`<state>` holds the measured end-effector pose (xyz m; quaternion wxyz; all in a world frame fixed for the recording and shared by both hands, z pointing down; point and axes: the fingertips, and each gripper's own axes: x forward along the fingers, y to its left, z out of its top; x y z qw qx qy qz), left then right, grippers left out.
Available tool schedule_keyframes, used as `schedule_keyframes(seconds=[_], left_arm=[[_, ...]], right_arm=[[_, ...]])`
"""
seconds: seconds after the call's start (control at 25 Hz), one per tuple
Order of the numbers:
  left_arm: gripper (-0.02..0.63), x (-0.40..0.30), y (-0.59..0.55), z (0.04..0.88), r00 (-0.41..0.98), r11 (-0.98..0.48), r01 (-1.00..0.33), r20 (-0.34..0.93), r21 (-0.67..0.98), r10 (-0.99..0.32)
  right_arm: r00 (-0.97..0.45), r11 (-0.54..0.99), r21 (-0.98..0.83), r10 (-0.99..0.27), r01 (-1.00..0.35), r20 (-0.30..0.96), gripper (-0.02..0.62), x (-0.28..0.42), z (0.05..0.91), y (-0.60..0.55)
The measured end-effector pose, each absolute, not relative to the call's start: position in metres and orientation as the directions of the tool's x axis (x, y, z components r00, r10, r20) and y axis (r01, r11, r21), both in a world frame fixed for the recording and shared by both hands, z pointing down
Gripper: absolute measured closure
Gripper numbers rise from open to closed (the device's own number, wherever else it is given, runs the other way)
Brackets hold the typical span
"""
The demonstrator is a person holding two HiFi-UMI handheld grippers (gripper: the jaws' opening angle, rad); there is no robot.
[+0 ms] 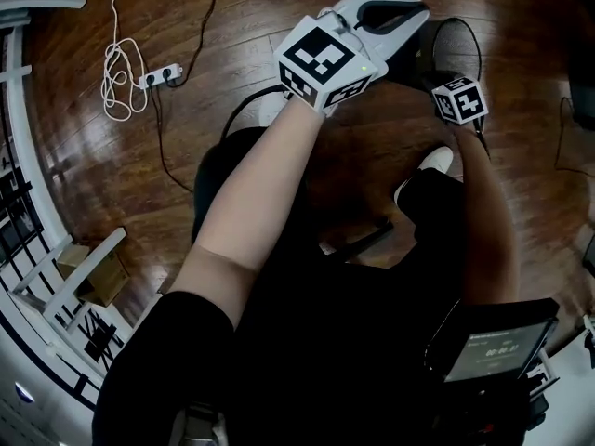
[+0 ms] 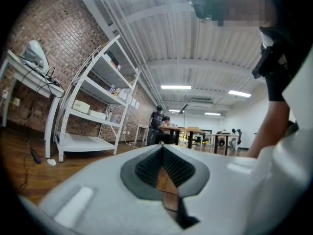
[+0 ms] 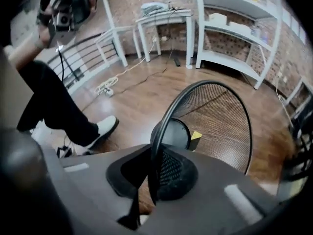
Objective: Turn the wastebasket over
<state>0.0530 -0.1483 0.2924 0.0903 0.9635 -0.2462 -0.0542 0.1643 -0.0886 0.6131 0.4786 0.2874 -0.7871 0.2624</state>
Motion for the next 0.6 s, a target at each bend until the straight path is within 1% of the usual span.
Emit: schedule_keyframes(seconds=[0.16, 0.24, 0.36, 0.6], left_arm=[[0.603, 0.047, -0.142, 0.283, 0.872, -0.862, -0.463, -0.067, 0.205, -0.484], [0.603, 0.045, -0.142, 0.281, 0.87, -0.86, -0.465, -0.07, 0.208, -0.488], [0.603, 0.046, -0.144, 0.282, 0.869, -0.859, -0.466, -0.071, 0.212, -0.49], [0.603, 0.048, -0.145, 0.285, 0.872, -0.861, -0.464, -0.063, 0.21, -0.486]], right_arm=[[-0.222, 0.842, -0.001, -0.141, -0.539, 0.965, 0.583, 0.154, 0.615, -0.063], [-0.167, 0.897, 0.035, -0.12, -0.442, 0.979, 0.583, 0.146, 0.62, -0.054], [-0.127, 0.939, 0.052, -0.101, -0.34, 0.987, 0.581, 0.137, 0.628, -0.046], [-0.087, 0.97, 0.072, -0.094, -0.231, 0.992, 0.571, 0.126, 0.649, -0.032]])
